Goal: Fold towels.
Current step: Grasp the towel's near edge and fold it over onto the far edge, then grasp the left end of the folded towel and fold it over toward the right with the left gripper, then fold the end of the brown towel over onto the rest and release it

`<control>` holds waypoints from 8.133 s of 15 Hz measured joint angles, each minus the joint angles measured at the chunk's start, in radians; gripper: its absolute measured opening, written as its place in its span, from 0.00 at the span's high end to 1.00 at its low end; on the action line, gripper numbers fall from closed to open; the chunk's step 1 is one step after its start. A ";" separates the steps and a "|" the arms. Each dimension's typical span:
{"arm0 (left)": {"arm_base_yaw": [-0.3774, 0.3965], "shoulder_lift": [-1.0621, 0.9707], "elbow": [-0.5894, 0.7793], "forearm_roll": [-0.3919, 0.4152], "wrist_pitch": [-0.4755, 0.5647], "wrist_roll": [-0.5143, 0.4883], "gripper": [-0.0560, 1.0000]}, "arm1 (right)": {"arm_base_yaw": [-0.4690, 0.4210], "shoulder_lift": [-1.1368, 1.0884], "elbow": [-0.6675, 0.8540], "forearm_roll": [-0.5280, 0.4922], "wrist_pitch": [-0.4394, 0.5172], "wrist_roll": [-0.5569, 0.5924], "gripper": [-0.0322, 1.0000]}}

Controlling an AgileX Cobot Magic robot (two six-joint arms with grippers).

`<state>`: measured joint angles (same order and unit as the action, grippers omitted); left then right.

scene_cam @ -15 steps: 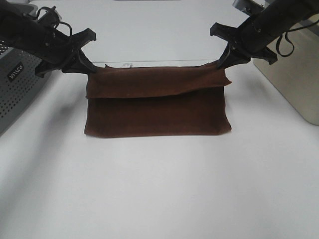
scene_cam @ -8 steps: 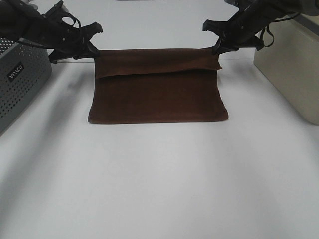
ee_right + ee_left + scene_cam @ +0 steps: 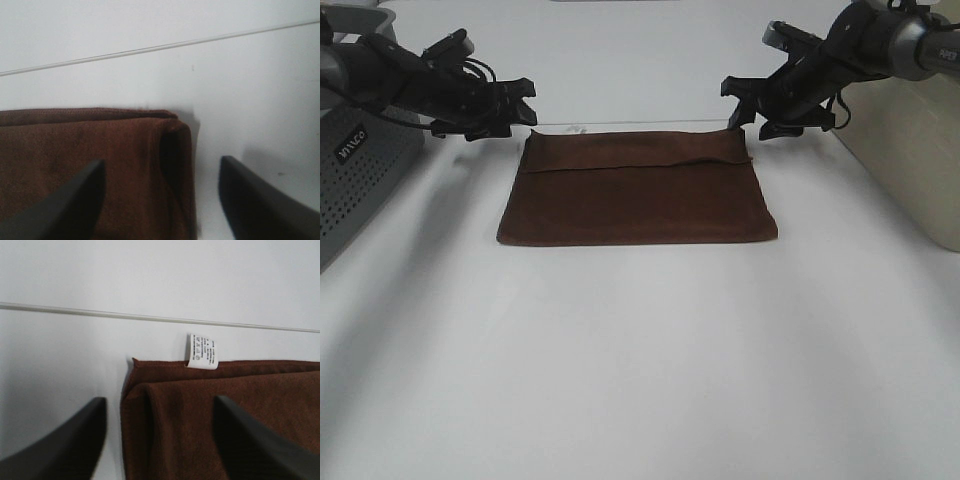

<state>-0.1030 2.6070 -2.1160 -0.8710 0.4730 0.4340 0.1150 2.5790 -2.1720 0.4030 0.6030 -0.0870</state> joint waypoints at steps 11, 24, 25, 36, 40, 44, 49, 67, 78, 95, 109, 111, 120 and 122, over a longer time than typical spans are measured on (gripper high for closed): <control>0.053 -0.063 -0.008 0.181 0.354 -0.213 0.03 | 0.000 -0.127 -0.004 -0.081 0.465 0.032 0.15; 0.015 -0.383 0.559 0.259 0.238 -0.260 0.05 | 0.000 -0.319 0.472 -0.046 0.337 -0.022 0.15; -0.018 -0.370 0.559 0.257 0.217 -0.259 0.05 | 0.000 -0.317 0.472 -0.044 0.324 -0.030 0.15; -0.084 -0.292 0.546 0.209 0.161 -0.292 0.54 | 0.000 -0.219 0.472 0.144 0.284 -0.150 0.49; -0.084 -0.295 0.548 0.248 0.172 -0.293 0.94 | 0.000 -0.205 0.472 0.149 0.278 -0.127 0.97; -0.084 -0.366 0.551 0.331 0.230 -0.295 0.94 | 0.000 -0.242 0.485 0.060 0.329 -0.047 0.97; -0.084 -0.497 0.794 0.353 0.252 -0.295 0.94 | 0.000 -0.411 0.722 0.052 0.333 -0.026 0.97; -0.087 -0.479 0.679 0.329 0.025 -0.374 0.94 | 0.009 -0.400 0.608 0.044 0.165 -0.068 0.97; -0.087 -0.365 0.617 0.388 0.009 -0.397 0.21 | 0.007 -0.364 0.602 0.031 0.121 -0.071 0.11; -0.084 -0.322 0.608 0.254 0.051 -0.297 0.89 | 0.007 -0.370 0.602 0.026 0.147 -0.071 0.11; -0.291 -0.449 0.260 0.592 0.431 -0.669 0.89 | 0.007 -0.587 0.601 0.025 0.290 -0.071 0.11; -0.391 -0.271 0.069 0.589 0.433 -0.783 0.84 | 0.007 -0.606 0.600 -0.005 0.352 -0.032 0.11; -0.422 -0.185 -0.127 0.589 0.398 -0.836 0.25 | 0.008 -0.606 0.600 0.107 0.408 -0.081 0.11; -0.368 -0.239 -0.129 0.681 0.436 -0.824 0.25 | 0.045 -0.587 0.600 0.258 0.408 -0.169 0.11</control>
<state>-0.4710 2.3680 -2.2450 -0.1900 0.9090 -0.3900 0.1600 1.9920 -1.5720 0.6610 1.0110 -0.2560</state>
